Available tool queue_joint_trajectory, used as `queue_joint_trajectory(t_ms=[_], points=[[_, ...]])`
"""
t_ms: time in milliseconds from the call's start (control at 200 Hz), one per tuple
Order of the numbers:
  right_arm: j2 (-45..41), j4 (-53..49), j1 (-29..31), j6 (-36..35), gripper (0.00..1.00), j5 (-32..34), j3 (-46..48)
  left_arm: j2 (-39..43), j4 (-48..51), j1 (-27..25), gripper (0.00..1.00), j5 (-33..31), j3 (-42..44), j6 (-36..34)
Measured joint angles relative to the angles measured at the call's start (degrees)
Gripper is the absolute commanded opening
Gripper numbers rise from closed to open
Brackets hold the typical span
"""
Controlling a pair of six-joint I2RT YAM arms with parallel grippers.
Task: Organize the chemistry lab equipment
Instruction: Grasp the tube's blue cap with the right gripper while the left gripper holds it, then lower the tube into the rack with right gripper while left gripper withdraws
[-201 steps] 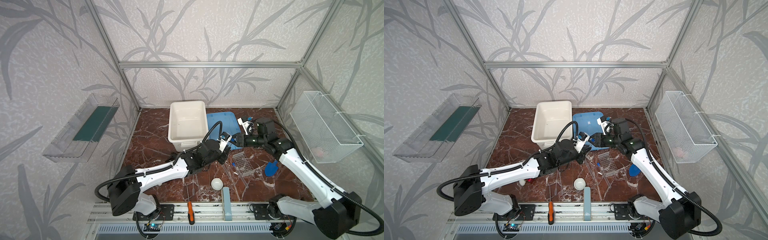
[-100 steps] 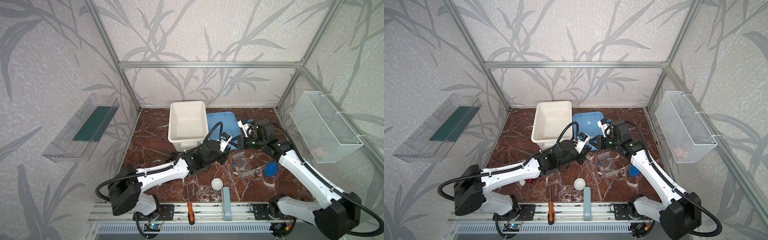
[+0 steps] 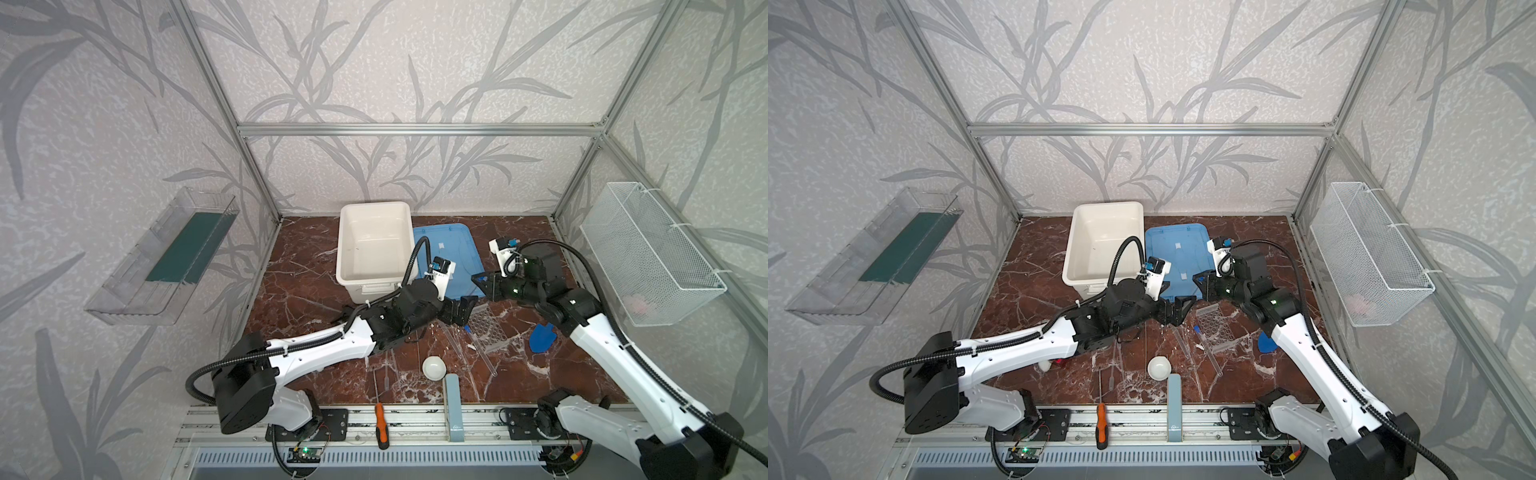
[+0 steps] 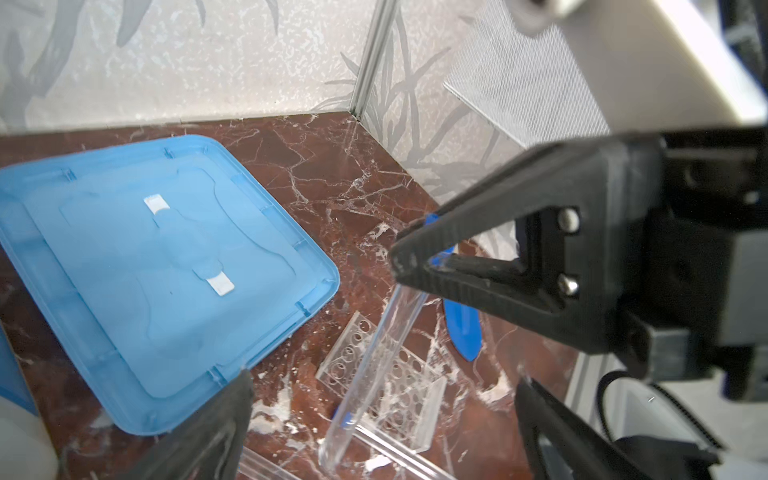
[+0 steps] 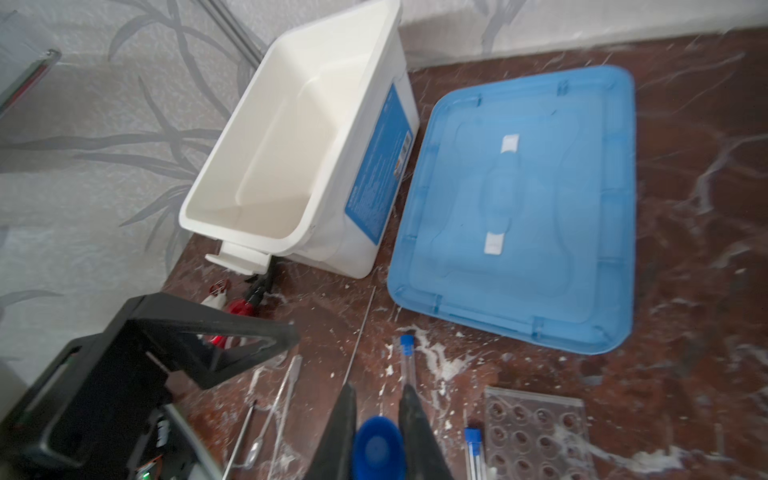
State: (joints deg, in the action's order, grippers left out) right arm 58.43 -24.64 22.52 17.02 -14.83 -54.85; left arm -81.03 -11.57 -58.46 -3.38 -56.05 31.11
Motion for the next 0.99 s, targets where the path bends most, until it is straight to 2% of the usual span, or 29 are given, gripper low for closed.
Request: queue_joint_trajectory(t_ms=[150, 330, 700, 994], points=[[-3.5, 1.8, 0.0, -4.2, 0.11, 9.2, 4.6, 0.1, 1.7, -0.2, 0.99, -1.1, -1.3, 10.7], [-5.7, 5.6, 0.0, -7.0, 0.11, 16.9, 10.0, -1.8, 4.5, -1.2, 0.99, -1.7, -3.5, 16.0], [-4.8, 12.2, 0.0, -9.2, 0.11, 22.9, 13.9, -4.4, 10.4, -2.3, 0.99, -4.7, -4.5, 16.7], [-2.9, 14.8, 0.0, -9.2, 0.11, 22.9, 16.8, -7.2, 9.3, -2.4, 0.99, -0.9, -4.7, 15.4]])
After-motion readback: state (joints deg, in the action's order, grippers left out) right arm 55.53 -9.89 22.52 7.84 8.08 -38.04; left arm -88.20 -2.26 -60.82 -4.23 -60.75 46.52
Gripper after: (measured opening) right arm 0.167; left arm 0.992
